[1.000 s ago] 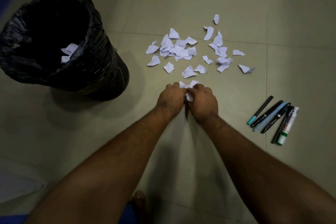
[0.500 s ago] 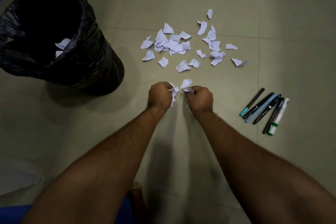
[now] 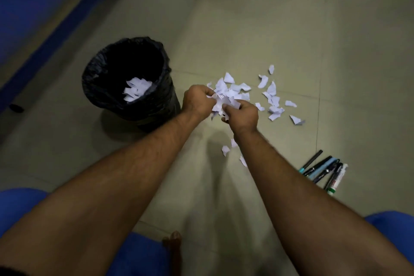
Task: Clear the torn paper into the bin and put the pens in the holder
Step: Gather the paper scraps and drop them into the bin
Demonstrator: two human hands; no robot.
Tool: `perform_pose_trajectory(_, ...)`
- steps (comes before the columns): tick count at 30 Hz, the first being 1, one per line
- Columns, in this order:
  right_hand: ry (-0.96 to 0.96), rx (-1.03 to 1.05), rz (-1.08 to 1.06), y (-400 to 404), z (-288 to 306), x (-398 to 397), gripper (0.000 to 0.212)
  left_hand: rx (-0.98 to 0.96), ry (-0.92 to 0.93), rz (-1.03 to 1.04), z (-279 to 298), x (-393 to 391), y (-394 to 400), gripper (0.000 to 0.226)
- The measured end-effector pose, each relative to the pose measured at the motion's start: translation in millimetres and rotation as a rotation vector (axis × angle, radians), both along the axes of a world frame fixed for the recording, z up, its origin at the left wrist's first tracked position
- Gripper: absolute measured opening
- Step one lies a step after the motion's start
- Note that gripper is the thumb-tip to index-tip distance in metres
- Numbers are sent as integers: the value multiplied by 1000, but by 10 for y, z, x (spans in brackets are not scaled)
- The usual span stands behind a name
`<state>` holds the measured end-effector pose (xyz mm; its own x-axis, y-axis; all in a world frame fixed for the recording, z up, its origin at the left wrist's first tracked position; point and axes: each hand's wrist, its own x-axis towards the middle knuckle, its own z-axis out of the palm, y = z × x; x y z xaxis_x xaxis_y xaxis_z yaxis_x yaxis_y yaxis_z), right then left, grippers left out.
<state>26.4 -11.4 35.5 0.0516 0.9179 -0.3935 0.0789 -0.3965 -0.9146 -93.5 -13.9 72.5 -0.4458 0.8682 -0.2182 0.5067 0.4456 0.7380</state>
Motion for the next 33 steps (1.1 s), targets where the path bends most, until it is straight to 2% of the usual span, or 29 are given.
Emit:
perform_pose_trajectory(6, 68, 143, 85, 221, 842, -827, 17, 131, 155, 55, 1020, -835, 224, 11)
perform_pose_trajectory(9, 12, 228, 109, 308, 1057, -1329, 15, 147, 243, 136, 1292, -1271, 220, 12)
perform_pose_trajectory(14, -292, 301, 328, 310, 1180, -1983, 18, 75, 257, 295, 1159, -1852, 50, 15)
perform_pose_trajectory(17, -537, 326, 536, 284, 1163, -2154, 16, 1, 252, 286, 983, -2003, -5, 25)
perform_pose_trajectory(20, -660, 364, 636, 289, 1133, -2182, 32, -32, 318, 267, 880, -2067, -11, 42)
perform_pose_trajectory(25, -557, 425, 483, 257, 1119, -2054, 36, -51, 341, 168, 929, -1979, -24, 28)
perform_pose_trajectory(29, -413, 440, 279, 288, 1094, -1808, 29, 53, 268, 90, 1011, -1742, 29, 17)
perform_pose_trajectory(33, -249, 308, 74, 450, 901, -1350, 24, 126, 222, -6, 947, -1290, 159, 17)
